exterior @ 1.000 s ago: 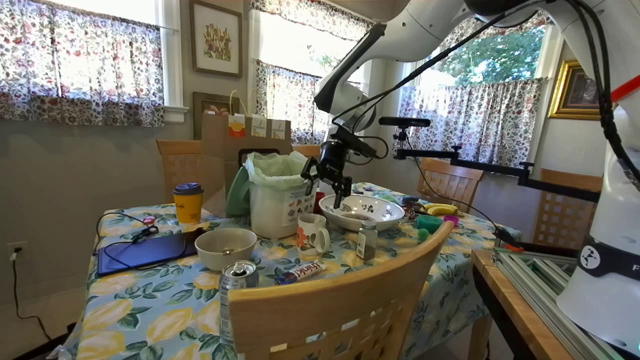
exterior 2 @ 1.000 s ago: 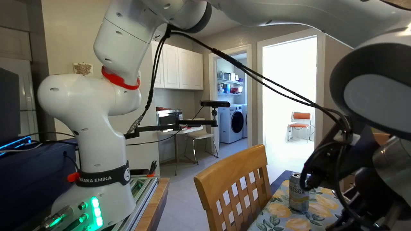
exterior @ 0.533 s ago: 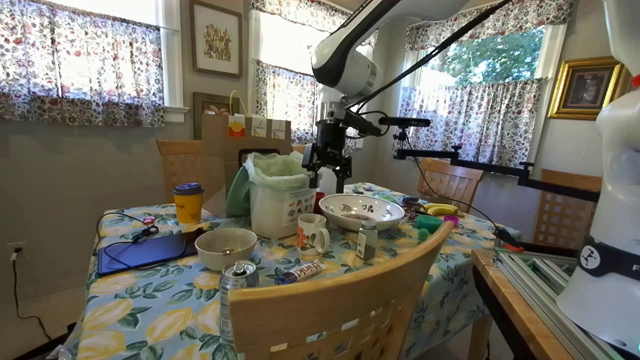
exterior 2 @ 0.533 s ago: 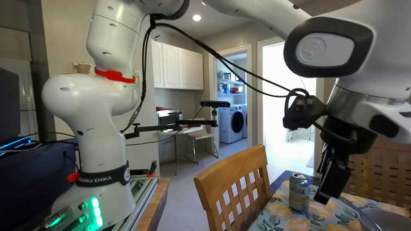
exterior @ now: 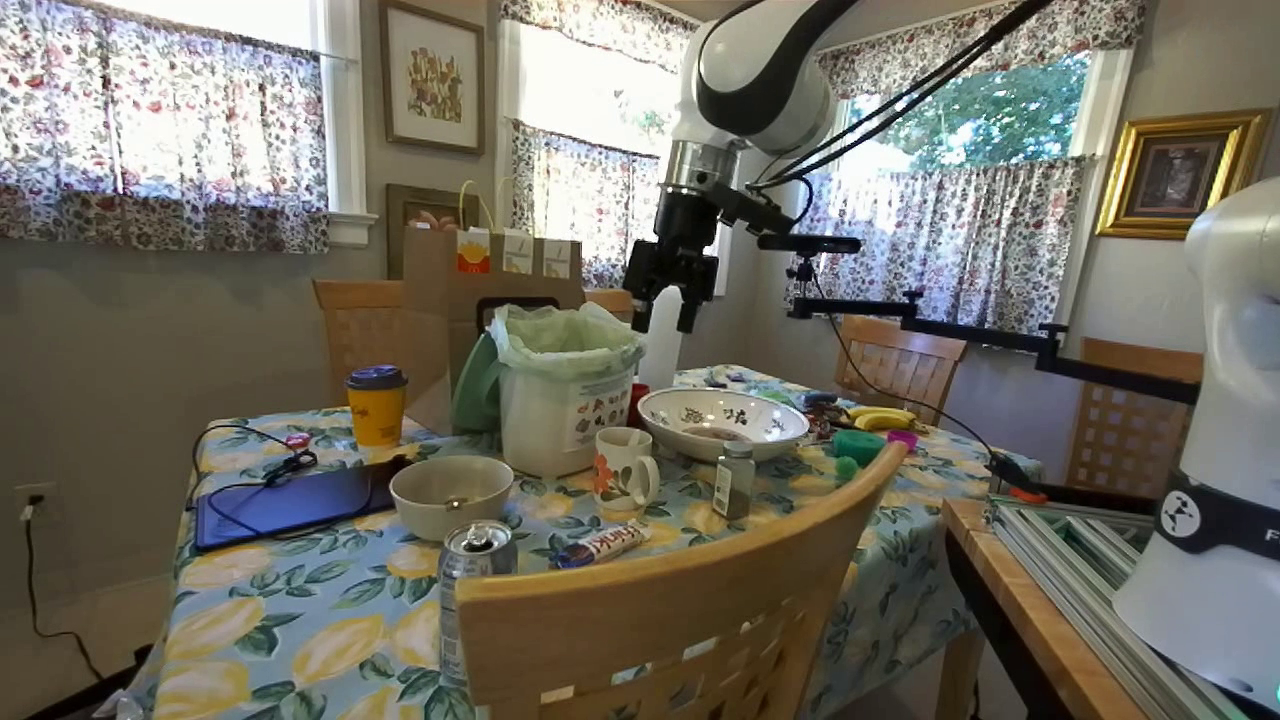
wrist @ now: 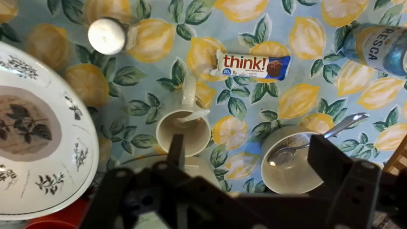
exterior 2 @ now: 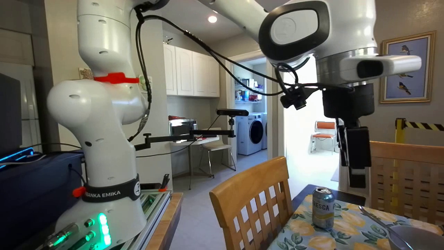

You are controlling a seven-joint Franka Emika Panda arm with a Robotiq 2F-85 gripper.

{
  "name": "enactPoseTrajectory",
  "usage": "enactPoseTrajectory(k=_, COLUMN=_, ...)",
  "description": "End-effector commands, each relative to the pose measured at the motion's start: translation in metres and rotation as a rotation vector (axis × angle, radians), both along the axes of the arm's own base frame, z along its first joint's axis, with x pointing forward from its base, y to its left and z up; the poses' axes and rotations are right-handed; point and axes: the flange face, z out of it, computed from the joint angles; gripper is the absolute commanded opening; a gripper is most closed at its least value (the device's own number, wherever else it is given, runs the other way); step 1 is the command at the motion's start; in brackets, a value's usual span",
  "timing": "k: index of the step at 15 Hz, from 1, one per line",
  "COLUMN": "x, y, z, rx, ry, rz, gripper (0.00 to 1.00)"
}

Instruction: Cut the packet with the knife

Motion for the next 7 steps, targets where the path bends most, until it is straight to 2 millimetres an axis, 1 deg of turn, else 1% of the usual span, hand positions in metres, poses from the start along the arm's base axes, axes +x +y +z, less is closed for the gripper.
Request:
enactPoseTrajectory(k=1, x=-0.0027, y=0.0005, z=0.0014, rx=-0.005, ry=-0.005, rz=0.001, gripper=1.00)
enactPoseTrajectory(k=7, x=-0.0050, y=0.0012, z=0.0000, rx=-0.008, ry=-0.009, rz=0.001, gripper=1.00)
